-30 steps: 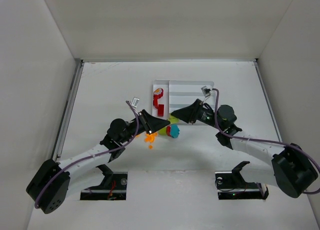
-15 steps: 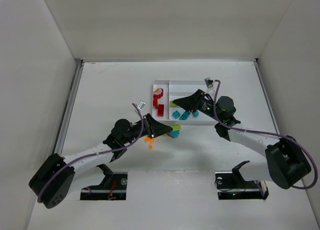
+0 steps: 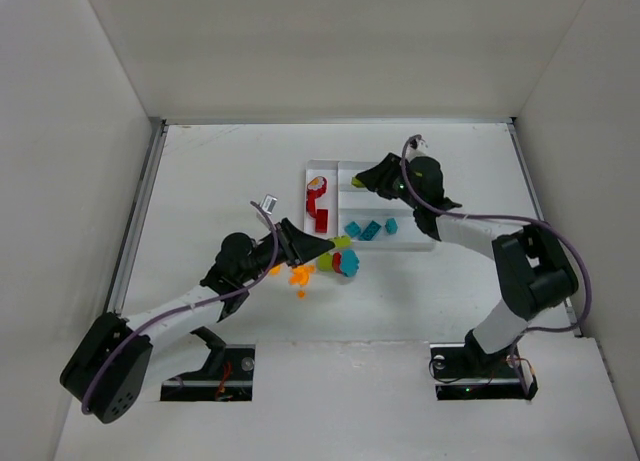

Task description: Sort the legos into containers by color

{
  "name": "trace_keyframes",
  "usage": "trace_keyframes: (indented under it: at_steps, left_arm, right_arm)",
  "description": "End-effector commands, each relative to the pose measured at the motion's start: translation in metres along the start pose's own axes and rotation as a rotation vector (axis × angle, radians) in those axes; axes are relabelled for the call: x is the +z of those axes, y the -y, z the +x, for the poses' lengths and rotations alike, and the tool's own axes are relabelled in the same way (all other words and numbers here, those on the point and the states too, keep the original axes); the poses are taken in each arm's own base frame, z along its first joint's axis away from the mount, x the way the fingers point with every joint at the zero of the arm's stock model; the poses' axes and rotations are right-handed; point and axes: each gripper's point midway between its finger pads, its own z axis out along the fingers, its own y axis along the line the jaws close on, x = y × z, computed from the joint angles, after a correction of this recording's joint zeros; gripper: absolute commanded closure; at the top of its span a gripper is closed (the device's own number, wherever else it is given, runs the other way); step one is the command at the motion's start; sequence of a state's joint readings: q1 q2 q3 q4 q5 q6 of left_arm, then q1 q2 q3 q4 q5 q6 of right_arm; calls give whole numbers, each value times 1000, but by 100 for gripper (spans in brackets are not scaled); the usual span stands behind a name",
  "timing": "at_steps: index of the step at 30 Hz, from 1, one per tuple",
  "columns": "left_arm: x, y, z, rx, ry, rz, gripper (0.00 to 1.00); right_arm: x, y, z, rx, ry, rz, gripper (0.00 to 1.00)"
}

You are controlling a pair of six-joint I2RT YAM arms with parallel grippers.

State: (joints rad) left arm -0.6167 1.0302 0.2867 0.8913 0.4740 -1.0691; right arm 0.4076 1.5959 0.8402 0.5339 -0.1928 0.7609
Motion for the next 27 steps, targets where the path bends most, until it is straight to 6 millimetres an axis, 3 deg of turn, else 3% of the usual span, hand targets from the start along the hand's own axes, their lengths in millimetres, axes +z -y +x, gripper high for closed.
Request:
trace_keyframes:
  at_steps: [1,7,12,18,22,27]
  left_arm:
    - [5,2,-10,42,31,12,87]
    - [8,-9,-14,69,43,-19,86]
    - [7,-20,-21,81,59,-58,86]
    - [15,-30,-26,92,54,-85,86]
    - [20,-34,-31,93,65,-104,86]
    - [29,-33,-44,113,101,-126,86]
  right_arm:
    - [24,35,-32,-80,62,191,60]
    - [68,65,-46,-69,44,308,58]
    - [87,81,-46,-86,11,389,55]
    - [93,92,-45,-101,8,425,50]
    - [94,93,-45,-103,-4,436,36]
    - [76,80,-61,-118,51,433,27]
